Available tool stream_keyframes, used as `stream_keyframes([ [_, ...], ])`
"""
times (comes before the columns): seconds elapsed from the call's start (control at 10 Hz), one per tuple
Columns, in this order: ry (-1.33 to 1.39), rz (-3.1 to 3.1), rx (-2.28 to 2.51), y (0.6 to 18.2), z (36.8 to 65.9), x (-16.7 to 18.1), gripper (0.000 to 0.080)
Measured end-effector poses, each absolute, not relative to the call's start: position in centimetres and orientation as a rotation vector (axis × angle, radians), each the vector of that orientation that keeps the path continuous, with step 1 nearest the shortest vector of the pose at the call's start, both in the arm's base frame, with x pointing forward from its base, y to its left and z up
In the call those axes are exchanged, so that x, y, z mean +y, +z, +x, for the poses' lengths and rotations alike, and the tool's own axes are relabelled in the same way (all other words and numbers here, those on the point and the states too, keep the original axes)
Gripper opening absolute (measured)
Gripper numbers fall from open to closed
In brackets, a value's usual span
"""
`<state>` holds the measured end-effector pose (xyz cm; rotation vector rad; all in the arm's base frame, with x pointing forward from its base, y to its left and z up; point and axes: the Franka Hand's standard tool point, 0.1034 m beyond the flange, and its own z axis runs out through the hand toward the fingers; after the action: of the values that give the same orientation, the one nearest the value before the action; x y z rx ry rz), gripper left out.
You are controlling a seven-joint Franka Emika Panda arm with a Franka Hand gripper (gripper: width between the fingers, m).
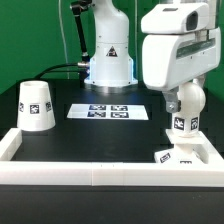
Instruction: Assemble lamp
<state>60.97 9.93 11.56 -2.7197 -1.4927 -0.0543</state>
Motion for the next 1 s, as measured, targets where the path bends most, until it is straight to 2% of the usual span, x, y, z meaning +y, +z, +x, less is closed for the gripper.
stream_keyframes([
  [0.6, 0.014, -2.315, -2.182, 11.36, 60.81, 10.48, 0.0698],
  [1.0, 0.018, -2.226, -2.277, 11.35, 60.9, 9.94, 0.0669],
])
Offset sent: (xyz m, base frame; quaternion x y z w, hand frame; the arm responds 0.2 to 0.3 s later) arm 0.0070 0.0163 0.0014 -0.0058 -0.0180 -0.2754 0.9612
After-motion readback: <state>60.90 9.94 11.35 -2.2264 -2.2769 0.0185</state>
